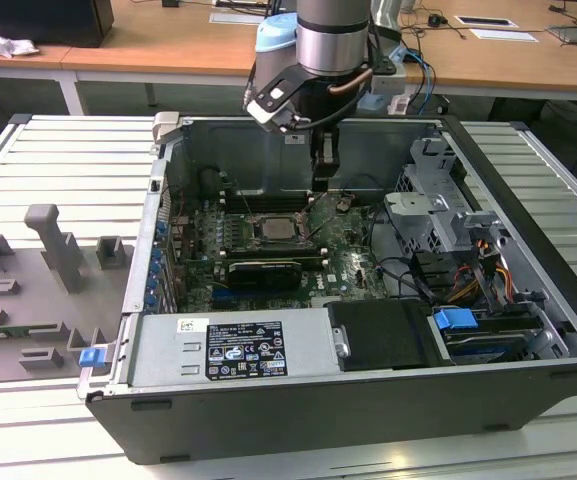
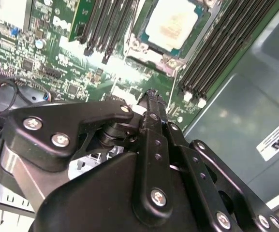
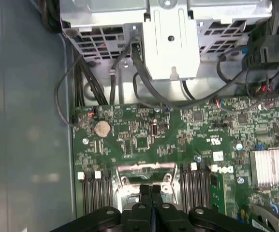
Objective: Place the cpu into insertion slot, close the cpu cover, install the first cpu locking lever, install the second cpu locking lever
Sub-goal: 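Close the cpu cover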
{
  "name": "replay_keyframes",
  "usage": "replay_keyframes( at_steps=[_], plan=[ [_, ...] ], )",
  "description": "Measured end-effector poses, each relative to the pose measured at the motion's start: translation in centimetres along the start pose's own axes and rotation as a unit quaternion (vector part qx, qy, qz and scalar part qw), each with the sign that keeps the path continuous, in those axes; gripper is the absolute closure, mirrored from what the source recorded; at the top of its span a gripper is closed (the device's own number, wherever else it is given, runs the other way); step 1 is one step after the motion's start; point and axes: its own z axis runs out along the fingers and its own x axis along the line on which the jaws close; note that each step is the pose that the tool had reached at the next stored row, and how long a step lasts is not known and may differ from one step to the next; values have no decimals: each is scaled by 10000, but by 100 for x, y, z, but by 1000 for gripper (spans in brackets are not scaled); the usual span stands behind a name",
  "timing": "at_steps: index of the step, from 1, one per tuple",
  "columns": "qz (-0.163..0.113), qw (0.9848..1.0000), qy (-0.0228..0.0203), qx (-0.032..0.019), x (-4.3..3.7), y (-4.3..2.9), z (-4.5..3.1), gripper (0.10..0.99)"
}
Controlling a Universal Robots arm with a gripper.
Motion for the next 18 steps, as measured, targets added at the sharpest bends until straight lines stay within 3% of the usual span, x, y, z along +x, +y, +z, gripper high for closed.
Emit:
replay_keyframes(
  at_steps=[8,14,18],
  plan=[
    [-10,10000,-2,42,18,219,15,980],
    [-19,10000,-2,51,32,314,33,980],
    [-62,10000,-3,57,55,352,95,980]
  ],
)
